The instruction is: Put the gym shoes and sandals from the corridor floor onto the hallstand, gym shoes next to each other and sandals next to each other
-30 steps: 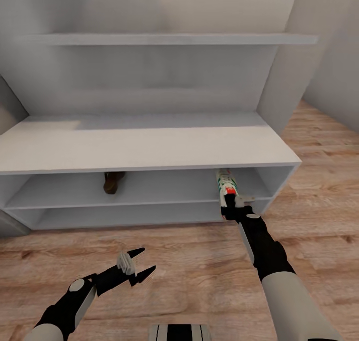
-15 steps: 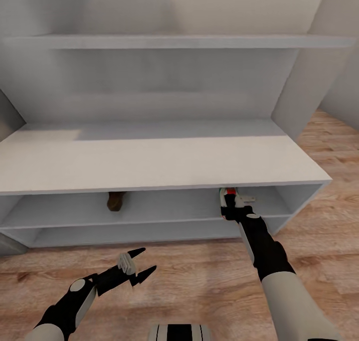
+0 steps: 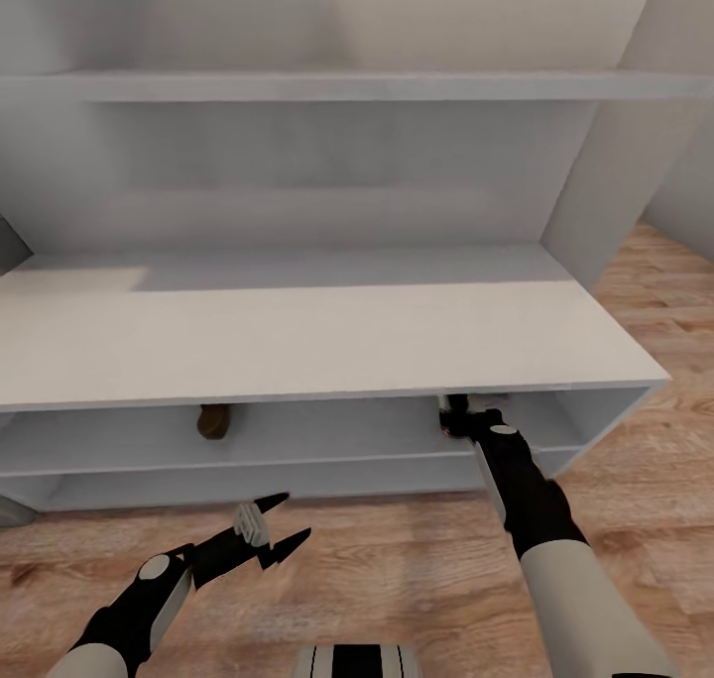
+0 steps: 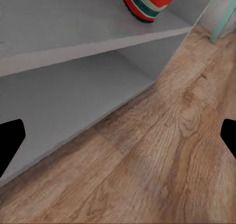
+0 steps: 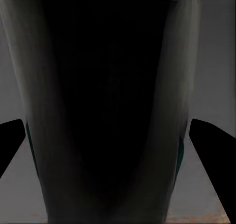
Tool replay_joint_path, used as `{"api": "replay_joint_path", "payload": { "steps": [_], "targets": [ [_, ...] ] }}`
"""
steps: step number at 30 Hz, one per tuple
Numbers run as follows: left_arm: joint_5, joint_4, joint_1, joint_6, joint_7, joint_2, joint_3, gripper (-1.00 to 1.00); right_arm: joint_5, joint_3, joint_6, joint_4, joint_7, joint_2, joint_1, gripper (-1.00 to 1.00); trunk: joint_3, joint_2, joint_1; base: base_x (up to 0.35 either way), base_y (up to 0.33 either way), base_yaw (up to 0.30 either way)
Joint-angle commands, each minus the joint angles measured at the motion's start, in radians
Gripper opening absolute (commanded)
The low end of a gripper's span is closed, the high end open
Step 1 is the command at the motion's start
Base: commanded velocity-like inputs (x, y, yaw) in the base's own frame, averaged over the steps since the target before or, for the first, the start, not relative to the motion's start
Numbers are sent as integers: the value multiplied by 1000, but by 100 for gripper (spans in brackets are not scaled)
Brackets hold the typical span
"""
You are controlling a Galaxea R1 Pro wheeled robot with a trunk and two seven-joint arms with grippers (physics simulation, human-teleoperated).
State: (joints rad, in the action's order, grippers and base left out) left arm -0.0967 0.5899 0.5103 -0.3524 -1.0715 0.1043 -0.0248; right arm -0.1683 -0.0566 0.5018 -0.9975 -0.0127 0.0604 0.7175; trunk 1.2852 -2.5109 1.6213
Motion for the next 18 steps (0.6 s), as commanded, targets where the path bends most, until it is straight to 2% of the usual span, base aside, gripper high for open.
{"api": "replay_joint_path", "payload": {
  "steps": [1,10,11,18],
  "targets": [
    [-1,-1,1,-5,-4,0,-1,100,-9,-2,5,-1,2,1,0,-100,1,0,0,209,-85,0],
    [-1,-1,1,-5,-4,0,-1,100,-8,-2,5,-1,2,1,0,-100,1,0,0,47,-17,0],
    [-1,-1,1,-5,-4,0,-1,100,-8,-2,5,-1,2,1,0,100,1,0,0,3,-1,0],
    [-1,-1,1,-5,-4,0,-1,100,-8,-2,5,-1,2,-1,0,100,1,0,0,0,0,0]
  ]
}}
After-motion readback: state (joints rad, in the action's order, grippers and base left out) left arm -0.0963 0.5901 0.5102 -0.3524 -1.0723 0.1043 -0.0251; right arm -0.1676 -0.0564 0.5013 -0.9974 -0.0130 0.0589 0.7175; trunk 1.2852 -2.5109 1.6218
